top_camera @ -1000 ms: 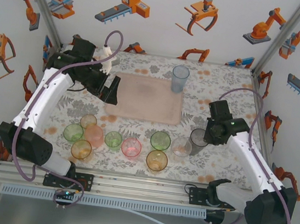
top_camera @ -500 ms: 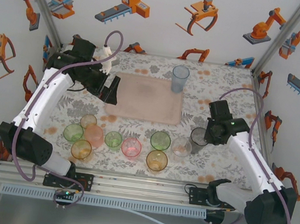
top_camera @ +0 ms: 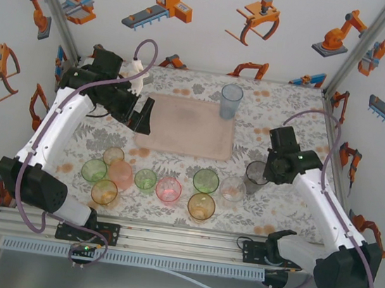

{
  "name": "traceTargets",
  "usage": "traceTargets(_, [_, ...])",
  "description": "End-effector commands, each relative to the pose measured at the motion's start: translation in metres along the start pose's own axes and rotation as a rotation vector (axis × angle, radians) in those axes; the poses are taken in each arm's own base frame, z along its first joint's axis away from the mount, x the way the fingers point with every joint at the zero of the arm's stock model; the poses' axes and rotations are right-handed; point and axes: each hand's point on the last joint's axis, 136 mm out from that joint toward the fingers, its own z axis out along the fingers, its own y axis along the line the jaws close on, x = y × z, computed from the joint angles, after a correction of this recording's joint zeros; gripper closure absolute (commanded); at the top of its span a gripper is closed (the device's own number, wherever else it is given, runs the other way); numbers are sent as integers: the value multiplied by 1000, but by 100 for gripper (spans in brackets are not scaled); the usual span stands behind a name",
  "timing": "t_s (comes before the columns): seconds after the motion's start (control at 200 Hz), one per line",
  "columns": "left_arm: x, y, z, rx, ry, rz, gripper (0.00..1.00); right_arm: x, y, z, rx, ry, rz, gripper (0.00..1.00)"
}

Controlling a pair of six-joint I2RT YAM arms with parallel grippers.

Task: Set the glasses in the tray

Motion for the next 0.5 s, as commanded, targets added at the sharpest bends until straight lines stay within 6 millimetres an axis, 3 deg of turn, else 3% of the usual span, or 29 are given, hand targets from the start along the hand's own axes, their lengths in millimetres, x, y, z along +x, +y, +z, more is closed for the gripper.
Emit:
traceTargets(0.0, [-5,-6,-14,-7,-31,12,3,-22,0,-21,-4,-73,2,100])
traceTargets(0.27, [-3,-5,-17,-28,-33,23,3,-55,13,-37,-29,-125,-26,100])
traceTargets(0.496, [1,-5,-18,-36,-31,28,3,-91,37,-32,-78,-148,-44,100])
